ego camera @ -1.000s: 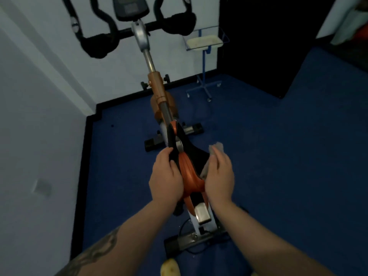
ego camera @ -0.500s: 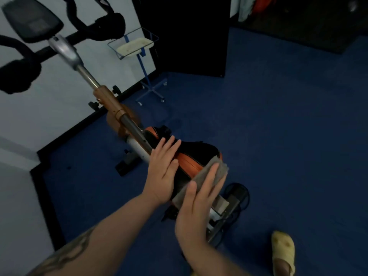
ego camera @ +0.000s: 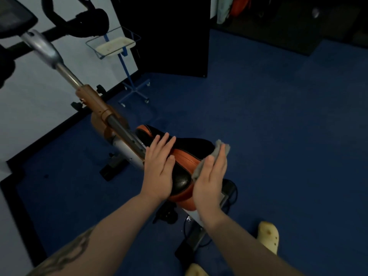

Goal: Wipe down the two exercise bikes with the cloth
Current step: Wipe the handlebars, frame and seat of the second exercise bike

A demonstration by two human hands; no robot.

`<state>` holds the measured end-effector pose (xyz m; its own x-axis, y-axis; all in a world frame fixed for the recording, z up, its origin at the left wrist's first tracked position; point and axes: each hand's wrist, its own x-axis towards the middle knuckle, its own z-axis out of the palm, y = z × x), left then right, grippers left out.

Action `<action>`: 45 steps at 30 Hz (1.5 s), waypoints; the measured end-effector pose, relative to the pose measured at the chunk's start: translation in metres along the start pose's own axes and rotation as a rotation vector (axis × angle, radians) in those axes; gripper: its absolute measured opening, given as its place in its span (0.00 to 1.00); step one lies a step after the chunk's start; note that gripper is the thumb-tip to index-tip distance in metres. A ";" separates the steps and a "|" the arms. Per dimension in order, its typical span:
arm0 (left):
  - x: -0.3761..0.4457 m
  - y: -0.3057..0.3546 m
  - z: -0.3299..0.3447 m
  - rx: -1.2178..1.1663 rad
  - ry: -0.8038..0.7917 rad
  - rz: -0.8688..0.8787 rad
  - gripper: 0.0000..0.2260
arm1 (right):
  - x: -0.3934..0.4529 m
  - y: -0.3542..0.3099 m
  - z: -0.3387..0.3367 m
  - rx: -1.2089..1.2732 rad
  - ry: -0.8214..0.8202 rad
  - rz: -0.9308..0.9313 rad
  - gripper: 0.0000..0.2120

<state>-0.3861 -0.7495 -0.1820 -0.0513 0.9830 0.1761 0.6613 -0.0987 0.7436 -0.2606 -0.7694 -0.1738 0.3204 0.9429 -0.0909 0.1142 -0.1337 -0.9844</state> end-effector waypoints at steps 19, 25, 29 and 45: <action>-0.001 0.008 -0.002 0.007 0.011 -0.064 0.24 | 0.019 0.006 -0.014 -0.315 -0.142 -0.231 0.26; -0.013 0.026 -0.001 0.302 0.094 -0.196 0.28 | 0.055 0.003 -0.040 -0.771 -0.453 -0.581 0.30; -0.014 0.057 0.025 0.356 0.191 -0.523 0.24 | 0.094 -0.011 -0.036 -0.977 -0.770 -0.759 0.36; -0.024 0.071 0.042 0.002 0.676 -0.641 0.17 | 0.123 -0.040 -0.021 -1.034 -1.180 -0.990 0.26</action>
<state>-0.3063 -0.7737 -0.1606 -0.8319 0.5504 0.0712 0.3573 0.4330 0.8276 -0.2056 -0.6544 -0.1426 -0.9013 0.4210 -0.1023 0.4312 0.8487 -0.3064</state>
